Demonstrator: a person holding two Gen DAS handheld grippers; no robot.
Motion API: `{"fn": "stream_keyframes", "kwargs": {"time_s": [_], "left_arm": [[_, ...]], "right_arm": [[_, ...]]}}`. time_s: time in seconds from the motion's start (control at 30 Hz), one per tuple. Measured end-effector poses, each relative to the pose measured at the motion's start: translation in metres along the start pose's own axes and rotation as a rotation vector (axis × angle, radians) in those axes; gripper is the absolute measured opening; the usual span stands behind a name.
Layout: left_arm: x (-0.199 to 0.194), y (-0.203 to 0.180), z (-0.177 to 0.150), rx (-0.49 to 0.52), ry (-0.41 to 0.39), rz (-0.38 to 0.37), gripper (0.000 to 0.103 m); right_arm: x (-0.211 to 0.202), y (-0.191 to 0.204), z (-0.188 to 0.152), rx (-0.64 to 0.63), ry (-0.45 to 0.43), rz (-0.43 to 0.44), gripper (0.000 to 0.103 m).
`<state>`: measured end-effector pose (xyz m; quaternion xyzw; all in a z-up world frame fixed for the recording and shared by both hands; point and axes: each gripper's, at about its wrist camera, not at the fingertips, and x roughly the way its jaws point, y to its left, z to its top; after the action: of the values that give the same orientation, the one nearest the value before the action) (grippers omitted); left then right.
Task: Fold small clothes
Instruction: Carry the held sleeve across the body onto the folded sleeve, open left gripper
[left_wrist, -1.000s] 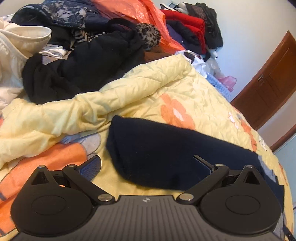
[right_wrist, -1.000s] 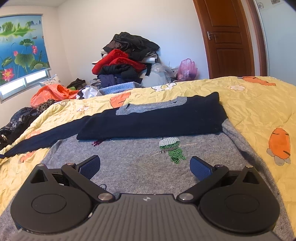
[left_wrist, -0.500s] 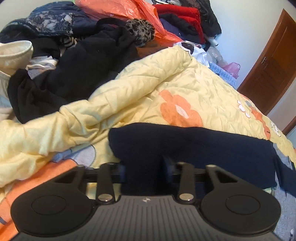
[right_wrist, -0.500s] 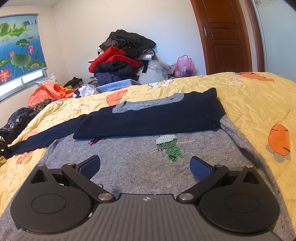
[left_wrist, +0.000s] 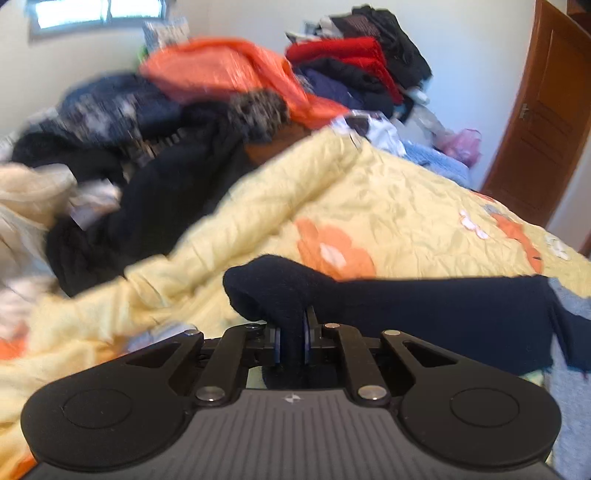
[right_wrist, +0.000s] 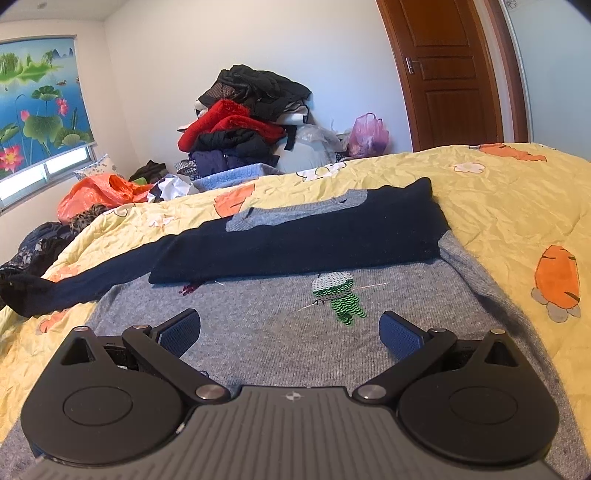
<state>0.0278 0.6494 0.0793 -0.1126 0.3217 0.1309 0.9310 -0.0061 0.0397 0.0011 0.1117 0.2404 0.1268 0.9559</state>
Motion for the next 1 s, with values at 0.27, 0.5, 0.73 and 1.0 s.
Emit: {"fn": "stream_keyframes", "kwargs": {"time_s": [0.27, 0.5, 0.73, 1.0], "left_arm": [[-0.015, -0.047, 0.026, 0.07, -0.035, -0.037, 0.01], [-0.018, -0.158, 0.03, 0.167, -0.001, -0.143, 0.01], [-0.008, -0.297, 0.026, 0.292, 0.048, -0.217, 0.01], [0.0, -0.417, 0.012, 0.393, 0.077, -0.271, 0.01]], "right_arm": [[-0.001, 0.0, 0.001, 0.004, -0.003, -0.004, 0.103], [-0.013, 0.0, 0.002, 0.011, -0.017, -0.001, 0.103], [-0.035, -0.003, 0.004, 0.028, -0.048, -0.008, 0.103], [-0.049, -0.01, 0.004, 0.021, -0.05, -0.009, 0.103]]}}
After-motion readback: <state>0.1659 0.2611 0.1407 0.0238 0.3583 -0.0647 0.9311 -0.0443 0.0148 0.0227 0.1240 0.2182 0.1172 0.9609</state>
